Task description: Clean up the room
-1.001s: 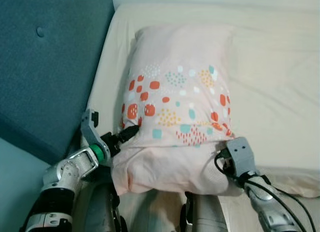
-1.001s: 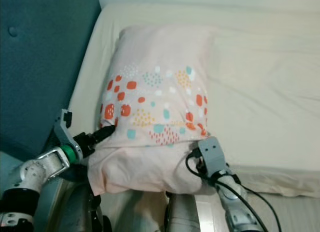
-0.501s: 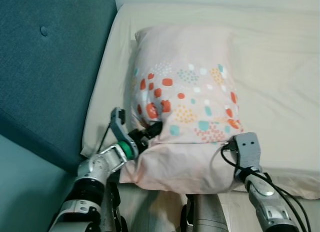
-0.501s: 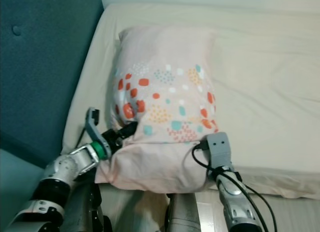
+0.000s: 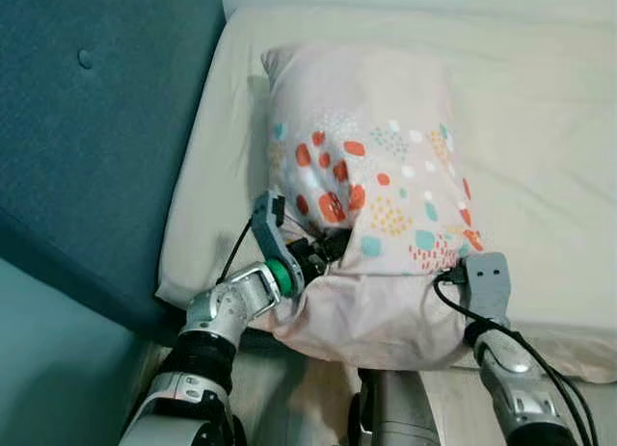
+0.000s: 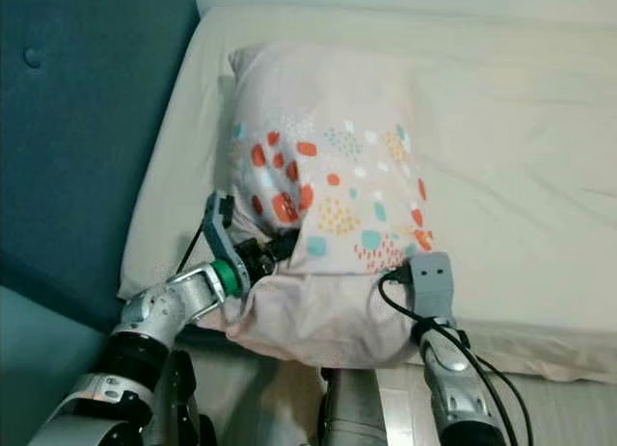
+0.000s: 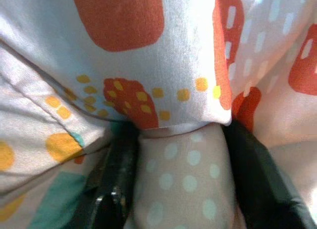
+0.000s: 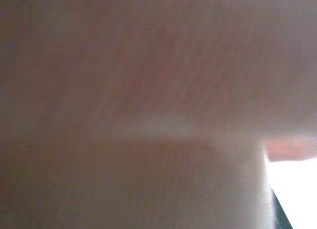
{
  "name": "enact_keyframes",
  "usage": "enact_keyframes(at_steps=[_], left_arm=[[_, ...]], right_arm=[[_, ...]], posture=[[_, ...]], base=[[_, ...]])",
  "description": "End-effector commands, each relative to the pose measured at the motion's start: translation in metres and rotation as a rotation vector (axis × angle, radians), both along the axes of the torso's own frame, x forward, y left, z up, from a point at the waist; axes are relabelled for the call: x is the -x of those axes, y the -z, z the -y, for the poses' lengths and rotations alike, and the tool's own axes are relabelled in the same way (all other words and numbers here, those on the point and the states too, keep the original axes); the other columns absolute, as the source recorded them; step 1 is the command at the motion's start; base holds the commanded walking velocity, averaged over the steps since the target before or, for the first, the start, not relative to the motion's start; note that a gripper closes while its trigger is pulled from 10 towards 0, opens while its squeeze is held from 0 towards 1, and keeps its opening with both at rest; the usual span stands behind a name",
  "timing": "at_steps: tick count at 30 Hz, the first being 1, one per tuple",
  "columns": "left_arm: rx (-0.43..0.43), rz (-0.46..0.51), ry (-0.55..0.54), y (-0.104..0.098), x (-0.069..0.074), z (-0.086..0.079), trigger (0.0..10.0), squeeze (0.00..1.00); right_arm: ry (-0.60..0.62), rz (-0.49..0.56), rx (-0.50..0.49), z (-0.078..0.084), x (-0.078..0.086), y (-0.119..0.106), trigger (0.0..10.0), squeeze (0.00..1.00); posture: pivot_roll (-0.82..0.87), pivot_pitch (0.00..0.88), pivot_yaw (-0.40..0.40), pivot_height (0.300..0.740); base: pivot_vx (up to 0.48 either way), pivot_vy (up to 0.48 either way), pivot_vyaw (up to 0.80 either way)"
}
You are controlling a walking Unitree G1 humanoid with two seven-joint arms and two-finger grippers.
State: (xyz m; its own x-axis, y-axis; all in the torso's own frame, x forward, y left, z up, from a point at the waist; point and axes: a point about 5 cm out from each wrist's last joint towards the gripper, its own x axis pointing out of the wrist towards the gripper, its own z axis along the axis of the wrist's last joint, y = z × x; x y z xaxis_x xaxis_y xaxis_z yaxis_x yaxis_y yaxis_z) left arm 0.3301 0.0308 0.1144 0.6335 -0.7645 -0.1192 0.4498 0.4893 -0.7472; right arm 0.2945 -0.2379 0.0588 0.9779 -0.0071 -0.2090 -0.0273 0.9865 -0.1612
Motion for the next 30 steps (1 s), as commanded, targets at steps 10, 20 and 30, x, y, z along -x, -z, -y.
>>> enact_keyframes(at_steps=[10, 20, 30], left_arm=[[-0.238, 0.062, 0.039, -0.002, 0.007, 0.016, 0.0, 0.00], [-0.229, 0.146, -0.093, -0.049, -0.009, -0.004, 0.0, 0.00], [-0.142, 0.350, -0.135, -0.119, -0.001, -0.029, 0.0, 0.00]], right_arm=[[0.049, 0.047, -0.197, -0.005, -0.013, -0.007, 10.0, 0.00], [0.000, 0.051, -0.471, -0.030, -0.048, -0.024, 10.0, 0.00], [-0.202, 0.010, -0.649, -0.100, -0.088, -0.062, 10.0, 0.00]], posture=[[-0.10, 0.153, 0.096, 0.584], [-0.05, 0.161, 0.093, 0.584], [0.04, 0.180, 0.070, 0.584]], base=[[0.000, 0.000, 0.00], [0.000, 0.000, 0.00], [0.000, 0.000, 0.00]])
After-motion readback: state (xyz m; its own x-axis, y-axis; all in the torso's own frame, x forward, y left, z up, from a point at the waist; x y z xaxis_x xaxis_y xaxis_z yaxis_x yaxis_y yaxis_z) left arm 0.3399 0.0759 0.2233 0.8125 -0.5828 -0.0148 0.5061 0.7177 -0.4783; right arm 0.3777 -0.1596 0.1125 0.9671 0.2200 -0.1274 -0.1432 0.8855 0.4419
